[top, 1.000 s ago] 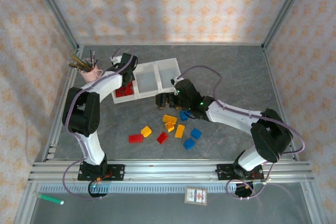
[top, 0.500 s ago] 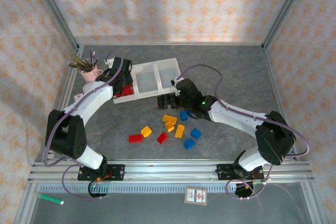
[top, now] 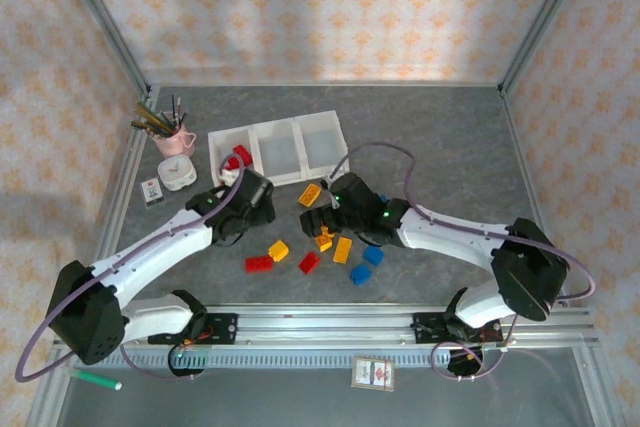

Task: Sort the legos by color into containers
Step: Pick up the lego from the middle-left of the table.

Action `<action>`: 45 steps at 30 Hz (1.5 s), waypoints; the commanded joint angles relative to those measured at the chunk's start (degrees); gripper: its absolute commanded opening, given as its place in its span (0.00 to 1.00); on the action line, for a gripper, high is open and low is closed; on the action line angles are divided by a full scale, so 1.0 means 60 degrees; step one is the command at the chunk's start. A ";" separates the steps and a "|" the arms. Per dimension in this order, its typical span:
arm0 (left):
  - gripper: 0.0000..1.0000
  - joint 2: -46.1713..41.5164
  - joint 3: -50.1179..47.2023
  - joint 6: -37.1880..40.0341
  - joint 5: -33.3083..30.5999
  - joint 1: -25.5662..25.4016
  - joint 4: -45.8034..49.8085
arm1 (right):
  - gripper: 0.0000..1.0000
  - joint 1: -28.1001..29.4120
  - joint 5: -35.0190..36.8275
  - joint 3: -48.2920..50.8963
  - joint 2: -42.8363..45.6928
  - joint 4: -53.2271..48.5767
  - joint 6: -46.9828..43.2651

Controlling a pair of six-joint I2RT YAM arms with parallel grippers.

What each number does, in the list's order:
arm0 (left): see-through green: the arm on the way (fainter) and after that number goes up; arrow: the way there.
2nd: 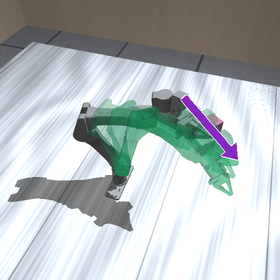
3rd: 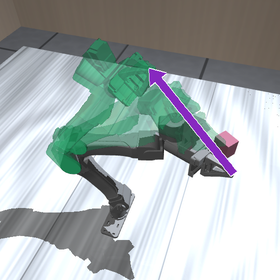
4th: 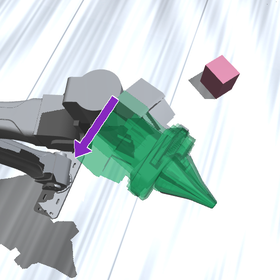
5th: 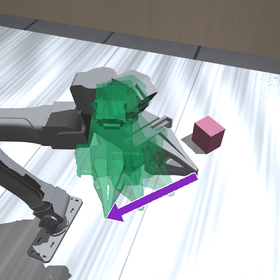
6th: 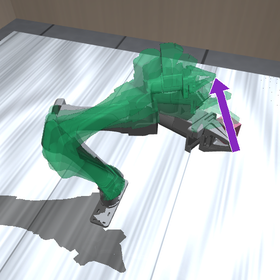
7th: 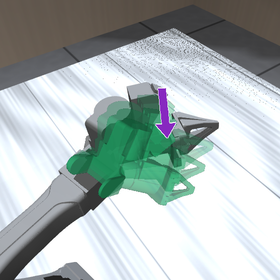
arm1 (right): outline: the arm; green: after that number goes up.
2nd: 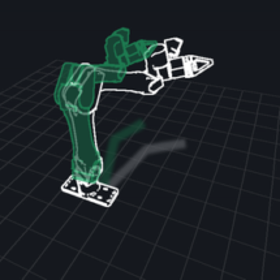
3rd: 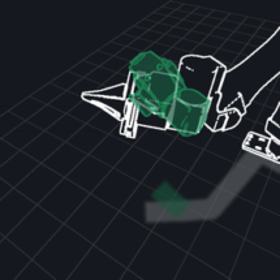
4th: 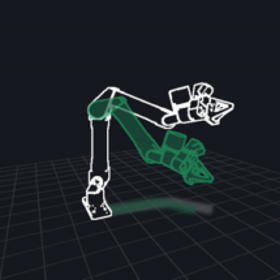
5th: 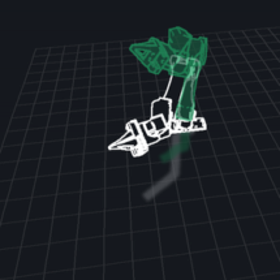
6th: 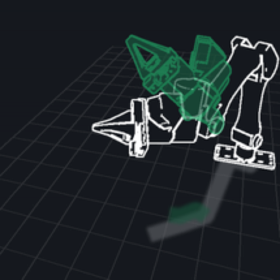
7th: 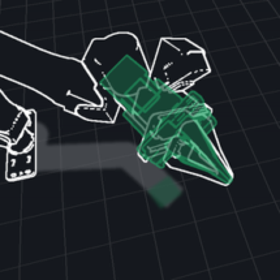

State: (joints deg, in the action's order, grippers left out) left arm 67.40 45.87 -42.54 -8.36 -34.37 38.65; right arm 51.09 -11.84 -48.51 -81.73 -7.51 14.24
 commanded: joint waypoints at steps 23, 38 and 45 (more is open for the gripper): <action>0.95 0.0267 -0.2033 -0.2660 0.0783 -0.2774 0.0411 | 1.00 0.0855 0.0004 0.1486 0.0570 0.1708 0.0696; 0.73 0.1208 -0.2229 -0.2551 0.0281 -0.2782 -0.0205 | 1.00 0.0854 0.0186 0.1374 0.0571 0.1647 0.0703; 0.58 0.0551 -0.2101 -0.2691 -0.0052 -0.2780 0.0302 | 1.00 0.0855 0.0241 0.1241 0.0602 0.1632 0.0696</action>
State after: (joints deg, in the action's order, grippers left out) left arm 72.51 32.62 -58.54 -5.21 -51.03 37.08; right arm 56.10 -12.16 -39.86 -79.53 1.78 18.00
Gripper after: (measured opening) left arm 0.608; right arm 0.997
